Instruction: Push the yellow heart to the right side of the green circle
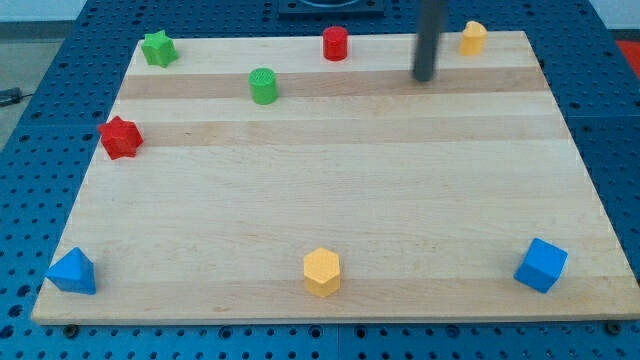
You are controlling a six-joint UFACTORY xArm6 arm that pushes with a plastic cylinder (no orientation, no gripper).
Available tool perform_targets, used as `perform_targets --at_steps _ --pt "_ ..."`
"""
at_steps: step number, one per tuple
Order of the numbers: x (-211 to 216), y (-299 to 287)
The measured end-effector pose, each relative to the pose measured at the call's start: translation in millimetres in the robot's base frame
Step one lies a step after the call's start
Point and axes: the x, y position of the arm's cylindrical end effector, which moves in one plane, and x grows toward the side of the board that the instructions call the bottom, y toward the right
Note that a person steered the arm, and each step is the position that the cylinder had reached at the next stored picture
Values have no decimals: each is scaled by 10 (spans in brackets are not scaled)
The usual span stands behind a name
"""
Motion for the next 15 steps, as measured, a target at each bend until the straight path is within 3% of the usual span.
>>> perform_targets --at_steps 1,2,3,4,6,10,12,15 --pt "-24 957" --pt "-162 1404" --pt "-645 1366" --pt "-918 1209" --pt "-582 597" --pt "-909 367" --pt "-784 -223" --pt "88 -1045"
